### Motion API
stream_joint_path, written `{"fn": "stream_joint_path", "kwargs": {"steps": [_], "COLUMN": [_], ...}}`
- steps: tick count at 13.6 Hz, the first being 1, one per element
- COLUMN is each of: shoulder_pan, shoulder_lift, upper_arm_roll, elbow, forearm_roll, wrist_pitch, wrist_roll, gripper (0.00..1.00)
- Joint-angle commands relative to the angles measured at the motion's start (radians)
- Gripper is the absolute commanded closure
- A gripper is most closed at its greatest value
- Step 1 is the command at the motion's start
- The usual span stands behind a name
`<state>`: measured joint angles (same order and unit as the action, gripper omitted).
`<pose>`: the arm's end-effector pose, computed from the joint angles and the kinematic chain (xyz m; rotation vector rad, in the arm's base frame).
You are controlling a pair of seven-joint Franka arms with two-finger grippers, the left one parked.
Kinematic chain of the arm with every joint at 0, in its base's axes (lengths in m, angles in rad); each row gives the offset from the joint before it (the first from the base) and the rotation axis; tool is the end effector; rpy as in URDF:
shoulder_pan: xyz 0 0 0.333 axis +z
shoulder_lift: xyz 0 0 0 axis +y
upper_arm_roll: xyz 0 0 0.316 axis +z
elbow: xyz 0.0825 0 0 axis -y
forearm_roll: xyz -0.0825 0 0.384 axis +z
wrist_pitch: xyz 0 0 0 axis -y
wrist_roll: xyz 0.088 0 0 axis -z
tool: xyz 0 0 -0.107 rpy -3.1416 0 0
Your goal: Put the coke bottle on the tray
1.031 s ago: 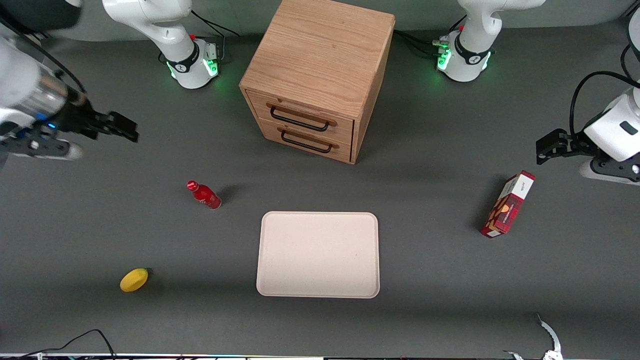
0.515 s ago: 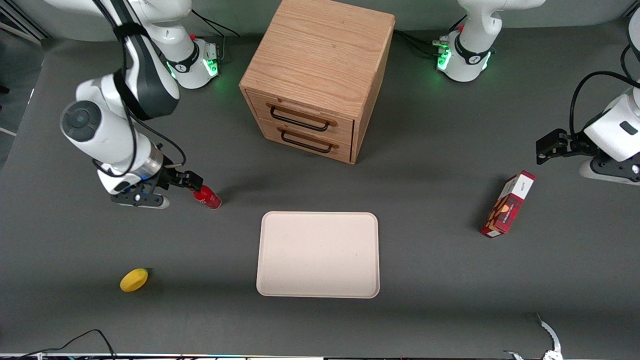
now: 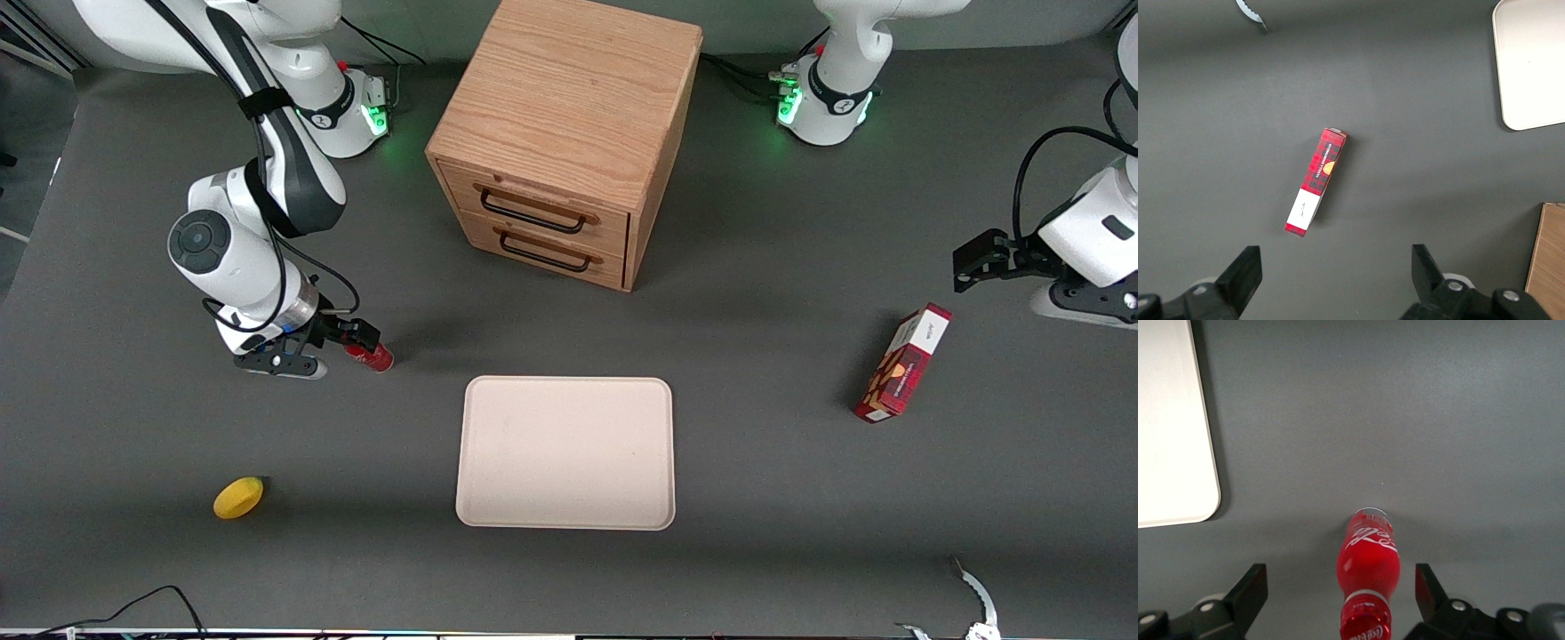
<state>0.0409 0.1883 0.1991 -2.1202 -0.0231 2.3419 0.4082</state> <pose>0.5555 0.1337 0.3288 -3.1008 0.2432 -0.0451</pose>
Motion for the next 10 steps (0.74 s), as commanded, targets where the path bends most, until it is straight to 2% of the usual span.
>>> {"fn": "stream_joint_path", "kwargs": {"steps": [1, 5, 10], "shoulder_pan": [0.002, 0.002, 0.002], "shoulder_lift": [-0.036, -0.046, -0.053], "upper_arm_roll": [0.002, 0.002, 0.008], "elbow": [-0.038, -0.046, -0.046], "forearm_roll": [-0.053, -0.055, -0.055], "wrist_pitch": [0.017, 0.011, 0.005], "wrist_roll": [0.040, 0.041, 0.041], "gripper": [0.14, 0.63, 0.96]}}
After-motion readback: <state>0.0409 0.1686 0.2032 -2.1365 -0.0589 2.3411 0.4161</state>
